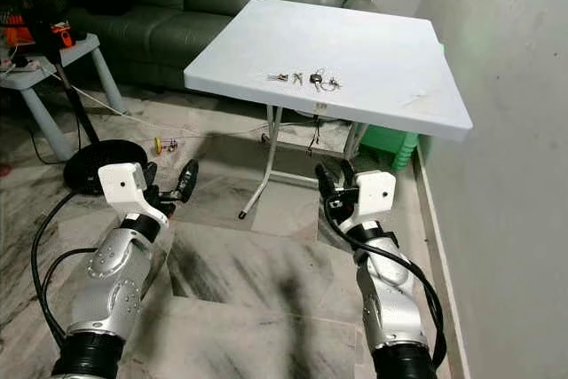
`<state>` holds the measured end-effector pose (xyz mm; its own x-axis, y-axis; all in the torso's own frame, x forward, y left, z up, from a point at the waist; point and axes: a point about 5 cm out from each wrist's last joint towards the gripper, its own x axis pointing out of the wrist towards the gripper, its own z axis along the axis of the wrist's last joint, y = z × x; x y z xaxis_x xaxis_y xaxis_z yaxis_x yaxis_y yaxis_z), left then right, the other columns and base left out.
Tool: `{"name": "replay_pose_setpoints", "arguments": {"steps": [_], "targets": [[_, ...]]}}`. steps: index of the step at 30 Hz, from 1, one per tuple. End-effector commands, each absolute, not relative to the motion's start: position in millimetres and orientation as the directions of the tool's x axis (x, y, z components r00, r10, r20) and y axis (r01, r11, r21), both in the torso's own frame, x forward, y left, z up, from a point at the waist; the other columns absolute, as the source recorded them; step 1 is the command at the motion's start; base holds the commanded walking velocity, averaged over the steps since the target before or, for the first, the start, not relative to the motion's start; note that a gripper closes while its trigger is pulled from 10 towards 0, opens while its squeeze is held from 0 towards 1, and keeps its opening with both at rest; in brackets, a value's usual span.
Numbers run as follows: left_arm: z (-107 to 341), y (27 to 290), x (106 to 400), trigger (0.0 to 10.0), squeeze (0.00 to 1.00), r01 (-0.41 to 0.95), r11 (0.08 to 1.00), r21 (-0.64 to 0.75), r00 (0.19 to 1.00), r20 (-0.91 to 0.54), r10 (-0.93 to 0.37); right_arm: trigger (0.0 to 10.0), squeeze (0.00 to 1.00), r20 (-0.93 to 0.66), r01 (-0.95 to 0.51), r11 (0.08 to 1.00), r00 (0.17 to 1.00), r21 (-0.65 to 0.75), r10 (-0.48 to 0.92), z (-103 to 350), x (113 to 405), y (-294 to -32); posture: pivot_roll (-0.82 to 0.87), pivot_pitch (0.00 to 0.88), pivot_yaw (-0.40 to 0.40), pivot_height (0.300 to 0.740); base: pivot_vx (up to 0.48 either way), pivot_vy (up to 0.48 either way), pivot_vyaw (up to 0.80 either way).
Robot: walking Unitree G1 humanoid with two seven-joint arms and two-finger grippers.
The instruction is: Hang keys on a hook
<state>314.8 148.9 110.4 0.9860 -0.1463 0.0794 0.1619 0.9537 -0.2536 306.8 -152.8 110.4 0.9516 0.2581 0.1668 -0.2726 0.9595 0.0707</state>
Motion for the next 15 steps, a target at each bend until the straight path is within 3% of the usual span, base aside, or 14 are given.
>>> {"name": "replay_pose_setpoints", "arguments": {"steps": [1, 3, 4, 5, 15], "targets": [[111.7, 146.8, 315.3, 10.0, 0.00, 0.174, 0.953, -0.247, 0.984, 0.078, -0.159, 10.0, 0.00, 0.136, -0.251, 0.964, 0.962, 0.084, 0.239, 106.3, 307.4, -155.5, 0.01, 0.000, -0.062, 0.715, 0.274, 0.000, 0.00], [111.6, 146.4, 315.3, 10.0, 0.00, 0.175, 0.953, -0.249, 0.984, 0.076, -0.161, 10.0, 0.00, 0.134, -0.262, 0.959, 0.960, 0.107, 0.247, 105.3, 307.3, -153.4, 0.01, 0.000, -0.063, 0.715, 0.334, 0.000, 0.00], [111.7, 146.2, 315.5, 10.0, 0.00, 0.176, 0.952, -0.250, 0.984, 0.076, -0.162, 10.0, 0.76, 0.137, -0.263, 0.959, 0.959, 0.110, 0.247, 105.7, 307.3, -153.2, 0.01, 0.000, -0.062, 0.715, 0.334, 0.000, 0.00], [111.7, 145.7, 315.6, 10.0, 0.00, 0.178, 0.952, -0.250, 0.984, 0.075, -0.164, 10.0, 1.00, 0.144, -0.268, 0.957, 0.957, 0.111, 0.251, 107.0, 306.9, -152.6, 0.01, 0.000, -0.062, 0.715, 0.337, 0.000, 0.00], [111.9, 144.4, 317.1, 10.0, 0.00, 0.180, 0.952, -0.248, 0.983, 0.070, -0.168, 10.0, 1.00, 0.140, -0.246, 0.966, 0.962, 0.079, 0.233, 109.1, 308.7, -155.2, 0.01, 0.000, -0.061, 0.715, 0.341, 0.000, 0.00]]}}
